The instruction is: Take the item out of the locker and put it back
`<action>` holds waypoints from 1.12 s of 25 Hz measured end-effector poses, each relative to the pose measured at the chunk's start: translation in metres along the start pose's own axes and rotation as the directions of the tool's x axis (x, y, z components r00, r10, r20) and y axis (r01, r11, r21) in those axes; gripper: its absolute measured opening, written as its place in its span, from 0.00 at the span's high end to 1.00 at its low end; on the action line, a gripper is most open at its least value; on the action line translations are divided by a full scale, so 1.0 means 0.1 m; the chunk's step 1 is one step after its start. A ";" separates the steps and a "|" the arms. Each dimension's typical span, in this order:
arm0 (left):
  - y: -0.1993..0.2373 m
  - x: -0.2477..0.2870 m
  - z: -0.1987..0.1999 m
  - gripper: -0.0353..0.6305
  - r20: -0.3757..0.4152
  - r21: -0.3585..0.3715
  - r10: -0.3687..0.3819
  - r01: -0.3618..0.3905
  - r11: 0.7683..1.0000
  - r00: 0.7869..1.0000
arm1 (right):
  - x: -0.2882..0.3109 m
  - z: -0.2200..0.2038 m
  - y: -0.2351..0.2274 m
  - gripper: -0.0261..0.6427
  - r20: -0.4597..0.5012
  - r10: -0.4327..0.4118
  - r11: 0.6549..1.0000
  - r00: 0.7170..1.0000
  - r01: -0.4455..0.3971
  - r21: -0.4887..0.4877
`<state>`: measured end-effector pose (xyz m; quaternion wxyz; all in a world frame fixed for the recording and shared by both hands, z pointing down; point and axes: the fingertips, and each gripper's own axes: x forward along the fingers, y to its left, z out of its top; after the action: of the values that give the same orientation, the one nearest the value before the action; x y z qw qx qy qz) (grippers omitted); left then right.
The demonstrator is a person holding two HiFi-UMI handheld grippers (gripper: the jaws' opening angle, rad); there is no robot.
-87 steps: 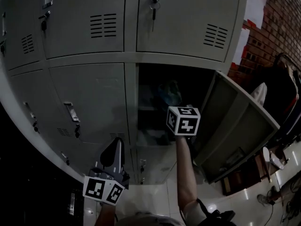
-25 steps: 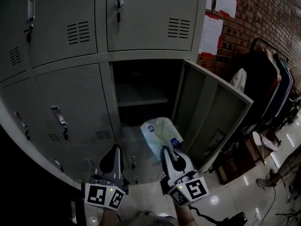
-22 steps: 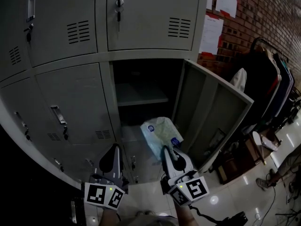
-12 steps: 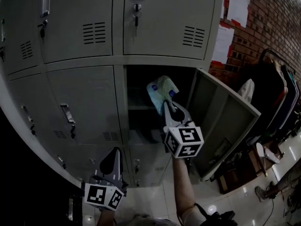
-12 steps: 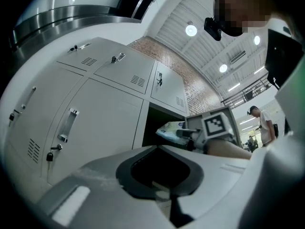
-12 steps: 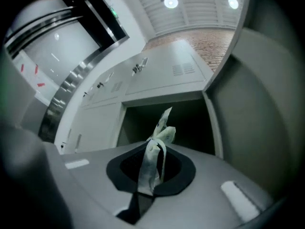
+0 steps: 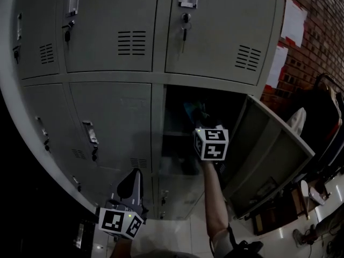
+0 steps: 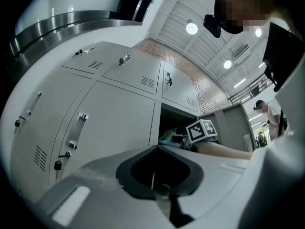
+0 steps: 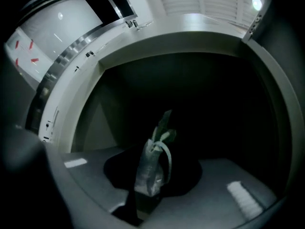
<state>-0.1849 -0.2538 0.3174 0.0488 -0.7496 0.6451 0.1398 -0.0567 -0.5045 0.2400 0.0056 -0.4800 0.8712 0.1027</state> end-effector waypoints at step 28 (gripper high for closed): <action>-0.53 -0.05 0.04 0.94 -0.001 -0.008 -0.128 0.128 0.992 0.992 | -2.36 -0.09 0.87 0.96 0.331 0.101 0.965 0.938 -0.173 0.196</action>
<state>-0.1341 -0.2395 0.3096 0.0543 -0.7898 0.5950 0.1385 -0.0013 -0.2636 0.2893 0.1925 -0.3912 0.8963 0.0809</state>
